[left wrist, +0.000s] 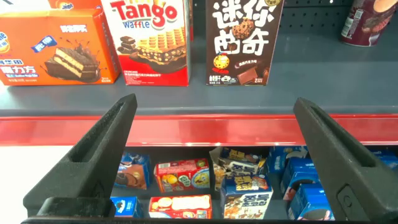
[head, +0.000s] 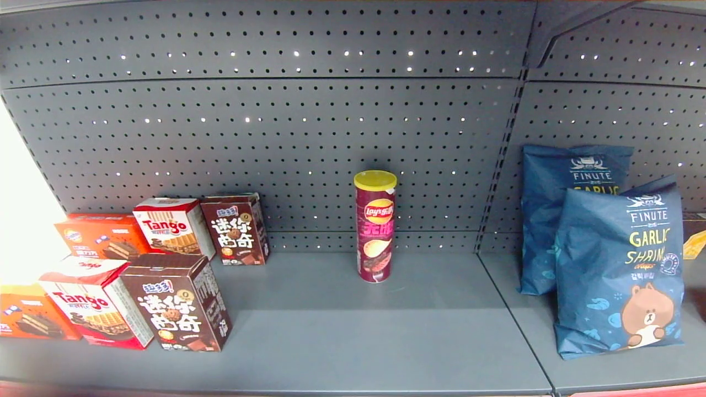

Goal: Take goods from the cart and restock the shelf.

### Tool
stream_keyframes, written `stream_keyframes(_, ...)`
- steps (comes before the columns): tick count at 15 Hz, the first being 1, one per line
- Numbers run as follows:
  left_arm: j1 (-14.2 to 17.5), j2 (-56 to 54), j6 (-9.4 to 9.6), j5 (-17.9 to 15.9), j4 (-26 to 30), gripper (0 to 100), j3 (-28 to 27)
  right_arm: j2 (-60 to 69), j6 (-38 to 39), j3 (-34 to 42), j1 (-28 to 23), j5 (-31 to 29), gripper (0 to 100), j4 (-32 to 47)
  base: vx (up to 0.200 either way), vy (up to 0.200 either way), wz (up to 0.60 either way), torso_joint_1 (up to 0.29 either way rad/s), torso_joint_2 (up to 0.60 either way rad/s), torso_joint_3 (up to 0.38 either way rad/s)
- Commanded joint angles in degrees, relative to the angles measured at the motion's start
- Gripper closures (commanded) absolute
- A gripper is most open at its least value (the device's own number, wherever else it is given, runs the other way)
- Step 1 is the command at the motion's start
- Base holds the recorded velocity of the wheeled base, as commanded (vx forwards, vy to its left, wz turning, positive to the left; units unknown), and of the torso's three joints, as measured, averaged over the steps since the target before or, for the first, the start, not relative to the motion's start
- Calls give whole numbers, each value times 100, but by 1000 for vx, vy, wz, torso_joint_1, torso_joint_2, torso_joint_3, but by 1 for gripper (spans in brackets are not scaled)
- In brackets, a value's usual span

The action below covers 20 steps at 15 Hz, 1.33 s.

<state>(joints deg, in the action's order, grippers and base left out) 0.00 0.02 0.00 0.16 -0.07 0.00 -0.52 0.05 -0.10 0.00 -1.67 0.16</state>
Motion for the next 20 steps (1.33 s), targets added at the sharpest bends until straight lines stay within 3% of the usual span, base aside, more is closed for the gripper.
stream_keyframes(1, 0, -2, 0, 2, -1, 0, 0, -9, -5, 1, 0, 0, 0, 2, 0, 0, 0, 0, 0, 0)
stream_keyframes(4, 0, -2, 0, 2, -1, 0, 0, -9, -5, 1, 0, -9, 0, 2, 0, 0, 0, 0, 0, 0)
stream_keyframes(20, -9, -2, 9, -7, -1, 0, 0, -9, 4, 1, 0, -18, 0, 2, 0, 0, 600, 2, 2, 1)
